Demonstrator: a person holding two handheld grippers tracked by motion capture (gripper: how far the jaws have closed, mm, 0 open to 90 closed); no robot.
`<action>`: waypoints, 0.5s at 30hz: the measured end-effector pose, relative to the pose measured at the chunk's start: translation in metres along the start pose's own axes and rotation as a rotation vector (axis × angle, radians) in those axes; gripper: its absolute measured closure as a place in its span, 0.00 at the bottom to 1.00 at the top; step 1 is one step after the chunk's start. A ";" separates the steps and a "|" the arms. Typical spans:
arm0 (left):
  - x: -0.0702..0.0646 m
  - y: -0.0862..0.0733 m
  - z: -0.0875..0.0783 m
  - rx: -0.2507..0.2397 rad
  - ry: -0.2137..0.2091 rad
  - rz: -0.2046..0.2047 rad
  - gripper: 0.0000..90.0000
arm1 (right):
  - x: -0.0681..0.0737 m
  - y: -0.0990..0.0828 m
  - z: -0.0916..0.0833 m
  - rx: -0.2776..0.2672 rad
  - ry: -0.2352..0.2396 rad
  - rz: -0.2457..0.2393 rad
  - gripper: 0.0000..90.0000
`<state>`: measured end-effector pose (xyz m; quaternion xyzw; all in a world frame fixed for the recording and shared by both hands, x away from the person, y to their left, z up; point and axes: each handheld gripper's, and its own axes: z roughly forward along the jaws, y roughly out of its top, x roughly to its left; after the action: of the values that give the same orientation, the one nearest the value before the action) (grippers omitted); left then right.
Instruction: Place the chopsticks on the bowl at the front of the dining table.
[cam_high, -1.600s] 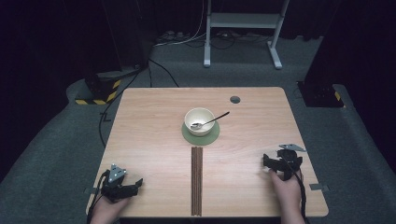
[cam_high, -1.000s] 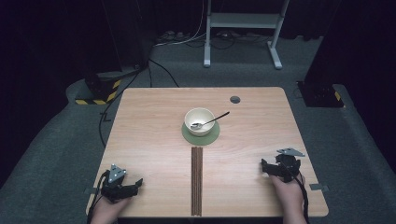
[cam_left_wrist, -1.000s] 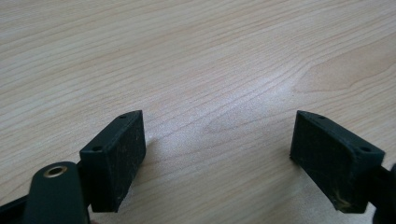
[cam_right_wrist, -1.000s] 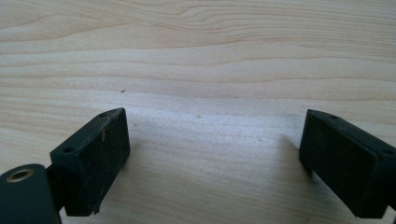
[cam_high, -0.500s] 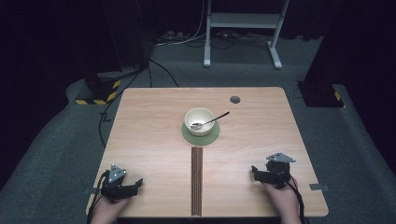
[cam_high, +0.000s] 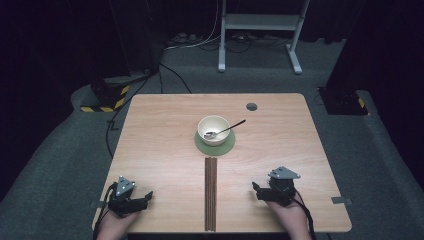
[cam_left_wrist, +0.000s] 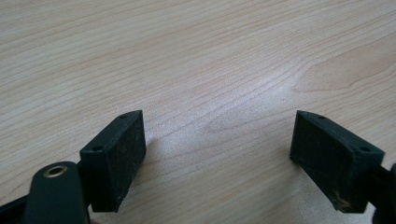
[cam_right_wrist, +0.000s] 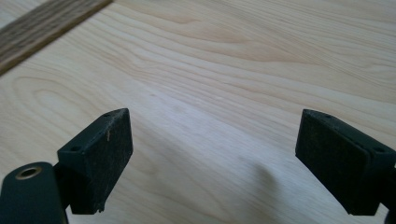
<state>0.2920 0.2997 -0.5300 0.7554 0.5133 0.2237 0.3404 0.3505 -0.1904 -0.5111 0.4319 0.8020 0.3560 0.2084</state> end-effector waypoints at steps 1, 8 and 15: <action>0.000 0.000 0.000 -0.001 -0.002 0.001 0.20 | 0.003 0.001 0.001 0.000 0.005 -0.007 0.12; 0.001 0.000 0.000 0.003 -0.007 0.005 0.20 | 0.034 0.013 0.008 -0.015 0.048 -0.054 0.12; 0.001 0.000 0.000 0.003 -0.008 0.005 0.20 | 0.055 0.020 0.012 -0.017 0.094 -0.089 0.11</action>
<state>0.2928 0.3001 -0.5300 0.7580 0.5103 0.2210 0.3409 0.3396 -0.1323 -0.5048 0.3769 0.8264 0.3729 0.1898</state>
